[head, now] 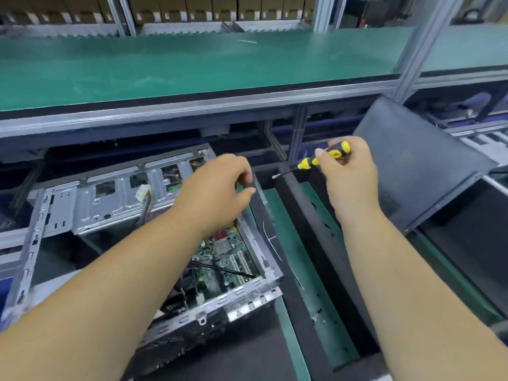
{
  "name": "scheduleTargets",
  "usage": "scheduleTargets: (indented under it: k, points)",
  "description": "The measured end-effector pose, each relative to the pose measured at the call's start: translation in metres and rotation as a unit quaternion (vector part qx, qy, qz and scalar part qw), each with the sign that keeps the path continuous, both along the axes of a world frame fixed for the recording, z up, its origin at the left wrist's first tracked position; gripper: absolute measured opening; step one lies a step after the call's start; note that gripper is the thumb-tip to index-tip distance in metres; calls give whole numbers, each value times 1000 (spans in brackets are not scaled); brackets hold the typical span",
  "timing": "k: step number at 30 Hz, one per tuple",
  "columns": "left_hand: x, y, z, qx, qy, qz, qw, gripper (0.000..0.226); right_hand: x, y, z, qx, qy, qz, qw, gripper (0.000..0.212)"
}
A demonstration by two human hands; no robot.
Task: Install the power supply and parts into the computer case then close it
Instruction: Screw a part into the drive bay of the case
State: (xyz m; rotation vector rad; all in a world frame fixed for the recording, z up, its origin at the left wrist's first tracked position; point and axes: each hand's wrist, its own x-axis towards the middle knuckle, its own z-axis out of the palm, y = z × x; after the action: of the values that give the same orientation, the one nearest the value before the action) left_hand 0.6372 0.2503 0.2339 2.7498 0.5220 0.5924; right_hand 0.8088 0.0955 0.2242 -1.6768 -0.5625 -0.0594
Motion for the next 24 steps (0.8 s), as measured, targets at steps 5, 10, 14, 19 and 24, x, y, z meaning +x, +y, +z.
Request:
scheduleTargets:
  k: [5, 10, 14, 19, 24]
  points:
    - [21, -42, -12, -20, 37, -20, 999, 15, 23, -30, -13, -55, 7, 42, 998, 9]
    - [50, -85, -21, -24, 84, 0, 996, 18, 48, -60, -27, -121, 7, 92, 988, 10]
    - [71, -109, -28, -19, 106, 28, 994, 24, 66, -73, -37, -141, 16, 134, 981, 9]
    - [87, -130, -47, -98, 48, 110, 988, 34, 82, -81, -53, -169, 39, 174, 969, 9]
    - [92, -151, -94, -229, -36, 207, 950, 46, 92, -85, -70, -187, 58, 210, 958, 10]
